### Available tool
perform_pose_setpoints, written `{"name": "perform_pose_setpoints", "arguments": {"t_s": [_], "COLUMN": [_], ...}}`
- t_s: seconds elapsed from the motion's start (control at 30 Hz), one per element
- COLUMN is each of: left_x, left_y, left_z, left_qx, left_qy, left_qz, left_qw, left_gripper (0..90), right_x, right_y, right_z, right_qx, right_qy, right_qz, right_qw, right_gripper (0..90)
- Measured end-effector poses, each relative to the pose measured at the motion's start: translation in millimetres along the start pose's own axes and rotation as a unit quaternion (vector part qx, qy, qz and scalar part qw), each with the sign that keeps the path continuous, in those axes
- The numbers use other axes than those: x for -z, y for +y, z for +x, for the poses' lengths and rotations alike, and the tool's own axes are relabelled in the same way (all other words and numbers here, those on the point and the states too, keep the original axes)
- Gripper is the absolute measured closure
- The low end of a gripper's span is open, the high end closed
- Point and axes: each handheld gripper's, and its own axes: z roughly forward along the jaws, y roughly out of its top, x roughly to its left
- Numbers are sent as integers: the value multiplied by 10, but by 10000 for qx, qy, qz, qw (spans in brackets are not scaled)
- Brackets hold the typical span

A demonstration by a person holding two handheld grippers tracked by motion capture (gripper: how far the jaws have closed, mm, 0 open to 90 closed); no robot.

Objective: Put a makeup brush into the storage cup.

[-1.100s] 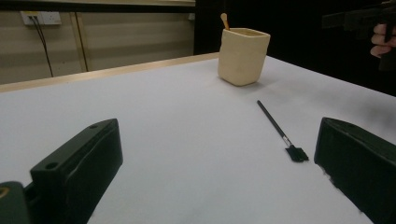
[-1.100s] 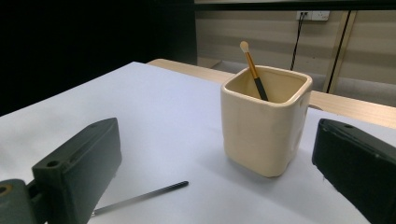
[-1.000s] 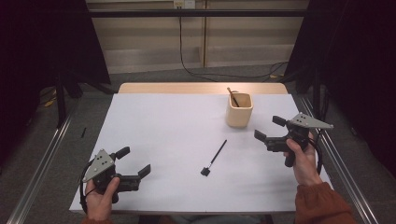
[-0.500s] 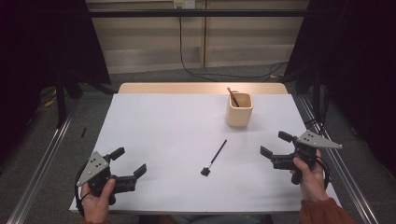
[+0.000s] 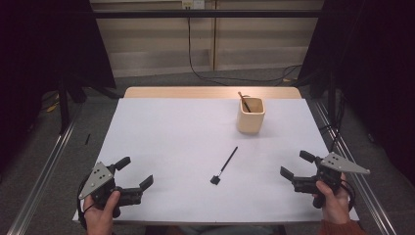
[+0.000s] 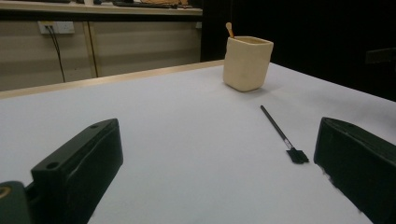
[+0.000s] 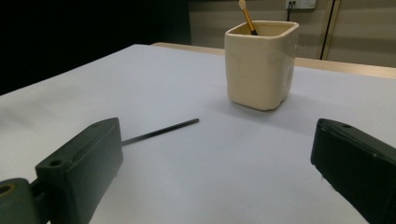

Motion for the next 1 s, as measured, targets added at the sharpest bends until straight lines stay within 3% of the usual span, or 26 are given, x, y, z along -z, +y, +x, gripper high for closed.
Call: {"name": "perform_pose_setpoints", "arguments": {"t_s": [0.37, 0.63, 1.0], "left_x": [-38, -38, 17], "left_y": [-3, 1, 0], "left_z": [7, 6, -6], "left_qx": [-56, 58, 17], "left_qy": [-80, -140, -1], "left_qz": [53, -18, -20], "left_qw": [9999, 9999, 10000], "left_gripper": [11, 11, 10], "right_x": [-15, -32, -166], "right_y": [-10, -9, 64], "right_z": [-1, 27, 49], "right_qx": [-7, 89, 220], "right_qy": [98, 203, 312], "right_qz": [25, 96, 70], "right_qw": [9999, 9997, 9992], "right_gripper": [13, 3, 1]}}
